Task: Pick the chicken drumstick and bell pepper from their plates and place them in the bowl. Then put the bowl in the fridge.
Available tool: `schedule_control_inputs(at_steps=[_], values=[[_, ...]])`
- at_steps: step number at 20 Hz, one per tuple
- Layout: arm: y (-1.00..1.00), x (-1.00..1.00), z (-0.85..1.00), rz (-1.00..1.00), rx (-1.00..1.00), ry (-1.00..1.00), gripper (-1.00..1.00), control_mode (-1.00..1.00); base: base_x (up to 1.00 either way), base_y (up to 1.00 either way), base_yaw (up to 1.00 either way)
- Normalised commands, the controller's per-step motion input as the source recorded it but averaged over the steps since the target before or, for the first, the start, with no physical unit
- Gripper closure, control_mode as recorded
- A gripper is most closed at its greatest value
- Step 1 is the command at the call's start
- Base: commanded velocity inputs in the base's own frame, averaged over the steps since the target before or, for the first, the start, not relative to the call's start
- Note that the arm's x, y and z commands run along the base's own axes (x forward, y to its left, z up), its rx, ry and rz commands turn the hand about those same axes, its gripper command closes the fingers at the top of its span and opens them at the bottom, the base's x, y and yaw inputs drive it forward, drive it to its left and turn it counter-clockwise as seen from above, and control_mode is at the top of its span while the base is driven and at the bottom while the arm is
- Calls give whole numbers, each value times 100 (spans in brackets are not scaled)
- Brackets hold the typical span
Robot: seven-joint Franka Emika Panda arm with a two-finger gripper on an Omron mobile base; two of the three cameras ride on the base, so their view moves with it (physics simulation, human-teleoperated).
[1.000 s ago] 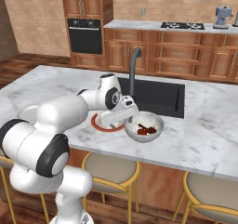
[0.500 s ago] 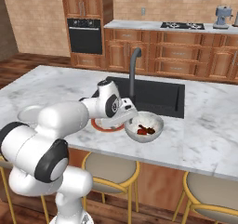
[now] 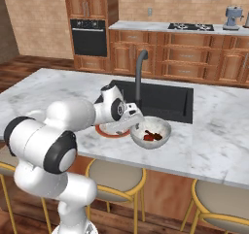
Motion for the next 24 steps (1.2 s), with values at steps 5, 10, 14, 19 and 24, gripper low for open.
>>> schedule_control_inputs(at_steps=[5, 10, 14, 19, 24], values=[[0, 24, -25, -5, -3, 0, -100, -100, 0, 0, 0], [-3, 20, -25, -3, -2, 0, -100, -100, 0, 0, 0], [-17, 14, -21, 0, 0, 1, -100, -100, 0, 0, 0], [-27, 8, -17, 0, 0, 1, -100, -100, 0, 0, 0], [-16, 1, -19, 0, 0, 6, 100, -100, 0, 0, 0]])
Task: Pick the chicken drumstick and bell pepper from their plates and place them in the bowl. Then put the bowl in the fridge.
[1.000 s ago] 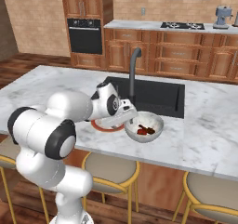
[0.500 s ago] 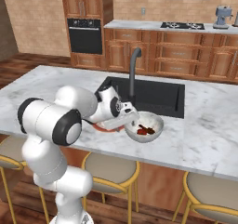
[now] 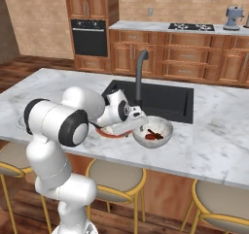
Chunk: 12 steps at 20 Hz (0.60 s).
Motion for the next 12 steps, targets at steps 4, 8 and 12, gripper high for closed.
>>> schedule_control_inputs(at_steps=[4, 8, 12], values=[[-10, -14, -13, 1, 0, 9, 100, -100, 0, 0, 0], [0, -26, 1, 1, 9, 7, 100, -100, 0, 0, 0], [0, -39, 25, 10, 5, 0, 100, -100, 0, 0, 0]])
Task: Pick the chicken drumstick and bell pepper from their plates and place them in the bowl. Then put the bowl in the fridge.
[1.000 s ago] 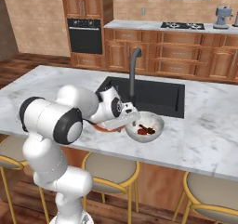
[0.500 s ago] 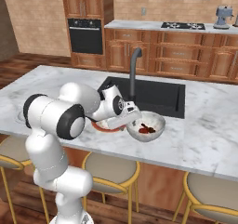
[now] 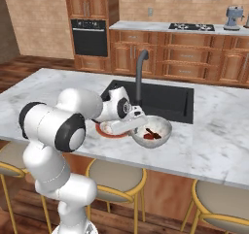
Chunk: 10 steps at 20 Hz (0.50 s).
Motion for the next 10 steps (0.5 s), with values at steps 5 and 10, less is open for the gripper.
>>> schedule_control_inputs(at_steps=[5, 10], values=[[12, -46, 52, 15, 0, 0, 100, -100, 0, 0, 0], [21, -48, 56, 9, 0, 0, 100, -100, 0, 0, 0]])
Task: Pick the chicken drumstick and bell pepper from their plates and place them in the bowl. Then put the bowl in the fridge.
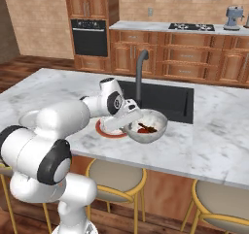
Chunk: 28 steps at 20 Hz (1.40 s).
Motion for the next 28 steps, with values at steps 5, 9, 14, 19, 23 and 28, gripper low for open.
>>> schedule_control_inputs(at_steps=[5, 9, 14, 19, 23, 28], values=[[16, -42, 50, 24, 0, 1, 100, -100, 0, 0, 0], [9, -49, 44, 38, 1, 2, 100, -100, 0, 0, 0], [10, -55, 38, 40, 1, 1, 100, -100, 0, 0, 0], [18, -47, 25, 39, 4, 2, 100, -100, 0, 0, 0], [19, -37, 27, 23, 1, 6, 100, -100, 0, 0, 0], [21, -33, 28, 17, 0, 4, 100, -100, 0, 0, 0]])
